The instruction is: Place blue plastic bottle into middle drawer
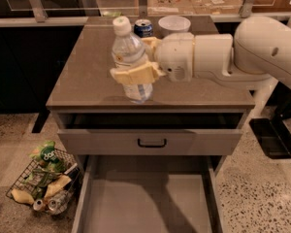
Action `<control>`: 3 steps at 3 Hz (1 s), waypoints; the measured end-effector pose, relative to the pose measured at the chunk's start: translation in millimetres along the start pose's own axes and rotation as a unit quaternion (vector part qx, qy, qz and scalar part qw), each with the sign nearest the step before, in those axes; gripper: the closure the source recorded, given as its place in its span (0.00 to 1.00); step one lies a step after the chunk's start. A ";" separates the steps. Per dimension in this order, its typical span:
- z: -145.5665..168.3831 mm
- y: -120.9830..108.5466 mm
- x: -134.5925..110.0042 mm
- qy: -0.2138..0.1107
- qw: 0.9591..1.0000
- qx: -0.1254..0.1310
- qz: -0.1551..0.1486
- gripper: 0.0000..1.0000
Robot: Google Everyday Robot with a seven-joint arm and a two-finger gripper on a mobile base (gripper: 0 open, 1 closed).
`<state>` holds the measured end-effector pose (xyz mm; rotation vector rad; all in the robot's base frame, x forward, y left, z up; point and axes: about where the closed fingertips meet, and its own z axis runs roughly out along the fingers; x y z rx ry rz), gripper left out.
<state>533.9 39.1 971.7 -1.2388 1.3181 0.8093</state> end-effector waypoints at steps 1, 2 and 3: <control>-40.8 30.1 33.7 -0.019 0.999 0.006 0.026 1.00; -73.0 53.1 70.0 -0.030 0.998 0.023 0.056 1.00; -73.0 53.1 70.0 -0.030 0.998 0.022 0.056 1.00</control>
Offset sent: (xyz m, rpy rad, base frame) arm -0.0844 -0.1156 -0.1126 0.1573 0.1510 -0.0988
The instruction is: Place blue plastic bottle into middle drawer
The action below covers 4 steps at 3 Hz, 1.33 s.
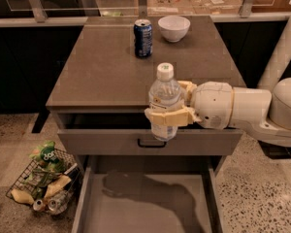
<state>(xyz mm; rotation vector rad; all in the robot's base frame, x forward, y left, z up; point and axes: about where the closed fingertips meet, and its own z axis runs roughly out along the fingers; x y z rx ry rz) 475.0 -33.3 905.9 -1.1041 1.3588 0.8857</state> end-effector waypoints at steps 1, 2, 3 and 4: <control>-3.1 -2.9 18.8 0.007 1.000 -0.002 0.001 1.00; -20.6 0.2 52.0 0.043 0.999 -0.023 -0.001 1.00; -44.8 18.0 98.2 0.072 0.995 -0.066 -0.001 1.00; -56.8 41.0 141.2 0.066 0.993 -0.096 0.015 1.00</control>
Offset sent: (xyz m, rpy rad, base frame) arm -0.0237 -0.0704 -0.1047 -0.2183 0.0677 0.1185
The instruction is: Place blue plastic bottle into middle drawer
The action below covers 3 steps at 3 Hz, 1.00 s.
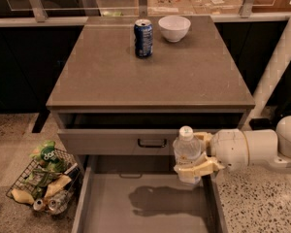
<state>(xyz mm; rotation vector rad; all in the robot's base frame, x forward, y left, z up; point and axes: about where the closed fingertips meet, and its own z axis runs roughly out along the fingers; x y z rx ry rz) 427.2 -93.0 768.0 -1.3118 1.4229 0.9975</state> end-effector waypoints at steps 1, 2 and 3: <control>35.9 46.2 52.9 -0.017 1.000 -0.021 0.011 1.00; 37.3 44.5 55.2 -0.019 1.000 -0.021 0.011 1.00; 45.3 34.3 69.3 -0.031 0.999 -0.021 0.012 1.00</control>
Offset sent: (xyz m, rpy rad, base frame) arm -0.0592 0.0406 -0.0852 0.0313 0.0207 0.0305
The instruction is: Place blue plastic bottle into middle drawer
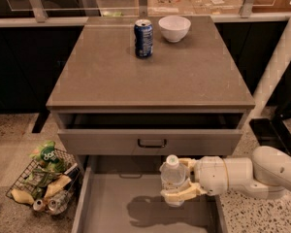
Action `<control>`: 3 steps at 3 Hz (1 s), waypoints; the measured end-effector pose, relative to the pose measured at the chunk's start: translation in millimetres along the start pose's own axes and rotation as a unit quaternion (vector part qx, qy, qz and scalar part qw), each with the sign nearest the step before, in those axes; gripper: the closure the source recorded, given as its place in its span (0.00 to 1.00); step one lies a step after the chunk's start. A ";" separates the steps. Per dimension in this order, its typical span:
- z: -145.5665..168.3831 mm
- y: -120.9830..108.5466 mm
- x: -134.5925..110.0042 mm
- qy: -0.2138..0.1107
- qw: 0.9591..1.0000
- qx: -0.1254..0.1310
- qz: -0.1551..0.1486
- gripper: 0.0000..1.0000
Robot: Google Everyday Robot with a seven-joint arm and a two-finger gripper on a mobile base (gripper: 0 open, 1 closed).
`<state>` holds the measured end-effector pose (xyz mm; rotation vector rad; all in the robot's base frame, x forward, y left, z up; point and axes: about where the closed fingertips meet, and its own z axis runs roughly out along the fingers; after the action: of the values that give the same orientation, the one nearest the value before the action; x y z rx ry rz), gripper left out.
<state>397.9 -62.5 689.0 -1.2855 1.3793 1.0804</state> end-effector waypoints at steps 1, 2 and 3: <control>22.4 -18.3 27.6 -0.028 1.000 0.002 -0.009 1.00; 52.9 -29.1 57.2 -0.058 0.998 0.002 -0.018 1.00; 112.6 -29.2 107.2 -0.091 0.995 0.010 -0.027 1.00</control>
Offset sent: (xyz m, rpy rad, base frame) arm 0.0481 0.0672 -0.1111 0.1850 -0.0792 -0.0057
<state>432.1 27.1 563.2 -1.1730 1.2103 1.1139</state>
